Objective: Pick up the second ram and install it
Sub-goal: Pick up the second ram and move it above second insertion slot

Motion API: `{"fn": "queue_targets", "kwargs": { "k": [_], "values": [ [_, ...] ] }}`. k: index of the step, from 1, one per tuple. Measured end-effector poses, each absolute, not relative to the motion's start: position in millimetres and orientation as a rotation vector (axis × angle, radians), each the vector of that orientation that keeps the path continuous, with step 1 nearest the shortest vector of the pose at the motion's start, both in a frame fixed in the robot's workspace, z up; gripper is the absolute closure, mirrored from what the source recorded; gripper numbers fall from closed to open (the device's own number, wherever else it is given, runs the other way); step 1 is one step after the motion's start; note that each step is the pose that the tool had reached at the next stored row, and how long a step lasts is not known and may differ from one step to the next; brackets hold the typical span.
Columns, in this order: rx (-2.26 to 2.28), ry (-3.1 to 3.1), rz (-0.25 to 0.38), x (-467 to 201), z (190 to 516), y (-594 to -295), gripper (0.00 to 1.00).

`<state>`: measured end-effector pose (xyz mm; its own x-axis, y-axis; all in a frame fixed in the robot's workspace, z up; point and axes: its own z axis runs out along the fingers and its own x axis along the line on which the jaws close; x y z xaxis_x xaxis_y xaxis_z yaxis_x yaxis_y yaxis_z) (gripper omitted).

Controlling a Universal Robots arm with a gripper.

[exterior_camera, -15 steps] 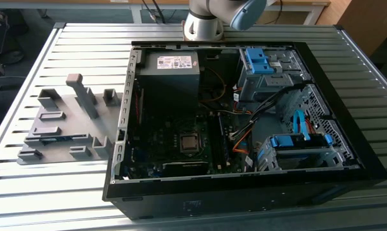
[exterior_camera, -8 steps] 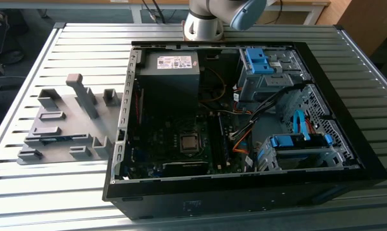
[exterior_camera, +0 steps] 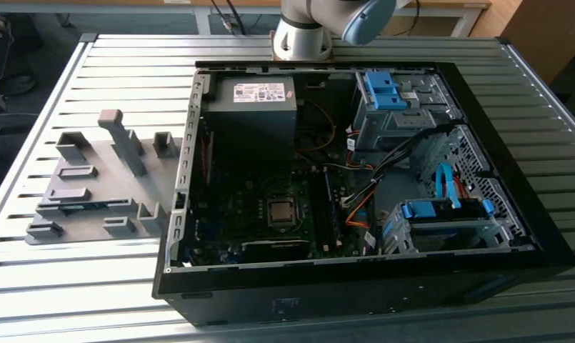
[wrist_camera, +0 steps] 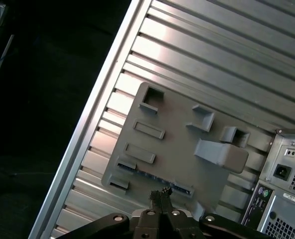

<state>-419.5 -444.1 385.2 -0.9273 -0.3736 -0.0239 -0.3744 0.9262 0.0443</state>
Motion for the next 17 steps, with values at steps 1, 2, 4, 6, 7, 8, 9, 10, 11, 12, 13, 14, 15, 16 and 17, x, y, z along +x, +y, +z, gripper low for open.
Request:
{"fn": "queue_targets", "kwargs": {
  "k": [1,2,4,6,7,8,9,10,11,12,13,14,15,16,17],
  "values": [
    [-0.599,3.068,0.075,-419.5,385.2,-444.1,0.89],
    [-0.603,3.067,0.075,-419.5,385.2,-444.1,0.89],
    [-0.611,3.066,0.075,-419.5,385.1,-444.1,0.89],
    [-0.618,3.064,0.075,-419.5,385.2,-444.1,0.89],
    [-0.622,3.064,0.075,-419.5,385.2,-444.1,0.89],
    [-0.625,3.063,0.075,-419.5,385.2,-444.1,0.89],
    [-0.628,3.062,0.075,-419.5,385.2,-444.1,0.89],
    [-0.632,3.062,0.075,-419.5,385.2,-444.1,0.89],
    [-0.636,3.061,0.075,-419.5,385.2,-444.1,0.89],
    [-0.639,3.06,0.075,-419.5,385.2,-444.1,0.89],
    [-0.642,3.06,0.075,-419.5,385.2,-444.1,0.89],
    [-0.646,3.059,0.076,-419.5,385.2,-444.1,0.89],
    [-0.649,3.058,0.076,-419.5,385.2,-444.1,0.89],
    [-0.652,3.058,0.076,-419.5,385.2,-444.1,0.89],
    [-0.656,3.057,0.076,-419.5,385.2,-444.1,0.89]
  ]
}}
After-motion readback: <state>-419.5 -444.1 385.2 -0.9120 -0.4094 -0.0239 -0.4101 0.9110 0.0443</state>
